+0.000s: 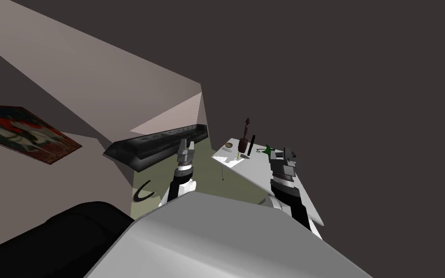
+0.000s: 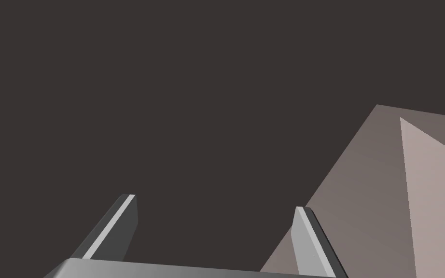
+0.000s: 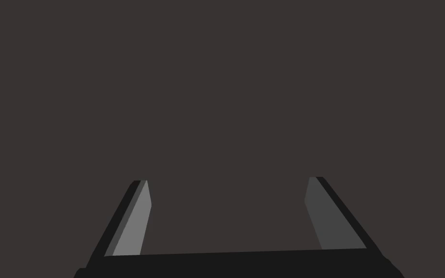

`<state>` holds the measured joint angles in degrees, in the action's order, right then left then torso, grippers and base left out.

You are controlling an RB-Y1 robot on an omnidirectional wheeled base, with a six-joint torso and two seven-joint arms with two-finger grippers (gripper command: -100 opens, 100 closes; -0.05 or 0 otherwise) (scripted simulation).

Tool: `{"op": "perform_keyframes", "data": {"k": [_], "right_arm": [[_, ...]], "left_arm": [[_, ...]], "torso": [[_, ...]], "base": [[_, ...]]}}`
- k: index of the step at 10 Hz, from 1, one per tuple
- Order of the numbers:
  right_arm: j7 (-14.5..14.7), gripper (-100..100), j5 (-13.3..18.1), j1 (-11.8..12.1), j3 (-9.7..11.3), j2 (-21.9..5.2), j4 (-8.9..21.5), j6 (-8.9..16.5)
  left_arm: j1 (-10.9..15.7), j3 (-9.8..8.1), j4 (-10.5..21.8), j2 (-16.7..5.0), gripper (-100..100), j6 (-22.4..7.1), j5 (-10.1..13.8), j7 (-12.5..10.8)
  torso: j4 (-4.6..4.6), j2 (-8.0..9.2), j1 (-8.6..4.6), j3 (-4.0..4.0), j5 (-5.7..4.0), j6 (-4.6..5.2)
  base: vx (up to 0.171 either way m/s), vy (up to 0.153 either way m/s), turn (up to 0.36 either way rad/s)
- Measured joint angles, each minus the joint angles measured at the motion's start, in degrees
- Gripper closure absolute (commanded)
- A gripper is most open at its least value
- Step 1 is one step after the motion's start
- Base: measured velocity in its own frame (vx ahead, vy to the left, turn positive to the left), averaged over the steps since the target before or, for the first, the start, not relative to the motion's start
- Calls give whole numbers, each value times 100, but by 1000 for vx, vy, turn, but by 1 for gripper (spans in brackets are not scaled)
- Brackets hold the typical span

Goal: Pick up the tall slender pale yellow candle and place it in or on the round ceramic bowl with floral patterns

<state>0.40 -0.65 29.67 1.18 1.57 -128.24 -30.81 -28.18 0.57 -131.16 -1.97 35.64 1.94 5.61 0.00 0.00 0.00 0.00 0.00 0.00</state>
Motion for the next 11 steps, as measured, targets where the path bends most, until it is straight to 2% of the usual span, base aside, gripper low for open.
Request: {"op": "perform_keyframes", "data": {"k": [3, 5, 7, 11], "right_arm": [[137, -100, 31, -97, -25, -394, 185, -2], [306, -100, 66, -179, -55, -638, 449, -73], [534, -100, 105, -361, -124, -821, 754, -79], [974, -100, 195, -580, -207, -984, 1314, -235]], "left_arm": [[0, 0, 0, 0, 0, 0, 0, 0], [0, 0, 0, 0, 0, 0, 0, 0], [0, 0, 0, 1, 0, 0, 0, 0], [-1, 1, 0, 1, 0, 0, 0, 0]], "torso": [[-2, -10, 10, -6, 2, 0], [-3, -12, 18, -7, 4, 0], [-4, -17, 23, -10, 5, 0], [-4, -19, 29, -11, 6, 0]], "base": [[26, 34, -26], [32, 56, -44], [42, 76, -47], [38, 67, -32]]}}
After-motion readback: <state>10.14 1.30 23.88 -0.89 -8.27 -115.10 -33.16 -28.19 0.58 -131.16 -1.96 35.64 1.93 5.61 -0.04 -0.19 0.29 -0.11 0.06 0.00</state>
